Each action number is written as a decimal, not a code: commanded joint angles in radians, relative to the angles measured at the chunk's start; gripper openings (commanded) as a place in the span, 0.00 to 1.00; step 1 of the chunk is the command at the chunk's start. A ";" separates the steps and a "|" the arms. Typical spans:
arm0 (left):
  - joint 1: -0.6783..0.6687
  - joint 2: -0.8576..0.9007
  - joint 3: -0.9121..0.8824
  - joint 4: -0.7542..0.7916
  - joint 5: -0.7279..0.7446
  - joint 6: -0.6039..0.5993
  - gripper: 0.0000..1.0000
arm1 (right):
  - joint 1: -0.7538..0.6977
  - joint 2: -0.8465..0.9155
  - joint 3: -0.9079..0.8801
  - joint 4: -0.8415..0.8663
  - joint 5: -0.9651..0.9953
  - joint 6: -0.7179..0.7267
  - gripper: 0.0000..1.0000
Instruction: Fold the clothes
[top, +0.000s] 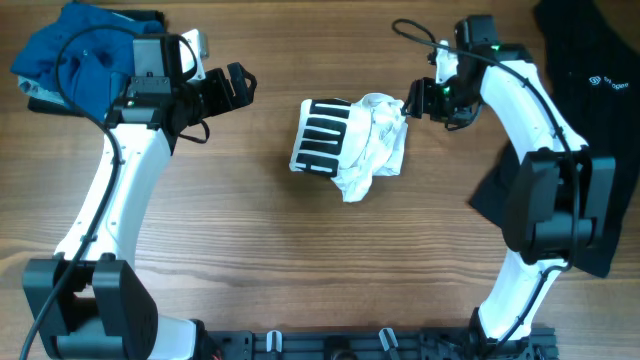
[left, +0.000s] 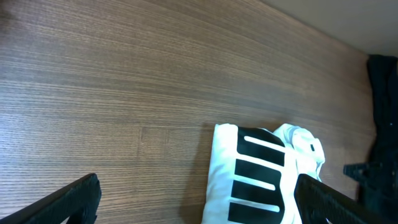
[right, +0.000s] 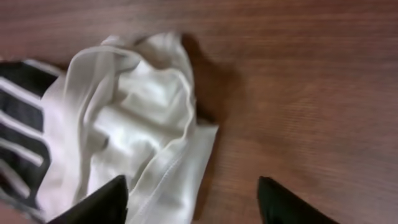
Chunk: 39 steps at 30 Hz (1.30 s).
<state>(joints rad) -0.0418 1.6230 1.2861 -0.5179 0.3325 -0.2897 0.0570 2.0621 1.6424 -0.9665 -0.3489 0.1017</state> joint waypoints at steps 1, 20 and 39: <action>0.006 -0.007 0.009 0.000 -0.016 0.025 1.00 | 0.016 -0.030 -0.006 -0.066 -0.191 -0.076 0.79; 0.006 -0.007 0.009 -0.015 -0.099 0.025 1.00 | 0.290 -0.073 -0.201 -0.083 0.073 0.168 0.07; 0.006 -0.007 0.009 -0.015 -0.100 0.025 1.00 | 0.158 -0.138 -0.325 -0.138 0.127 0.159 0.66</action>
<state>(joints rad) -0.0418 1.6230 1.2861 -0.5346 0.2466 -0.2893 0.2173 1.9987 1.3151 -1.1381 -0.1253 0.3435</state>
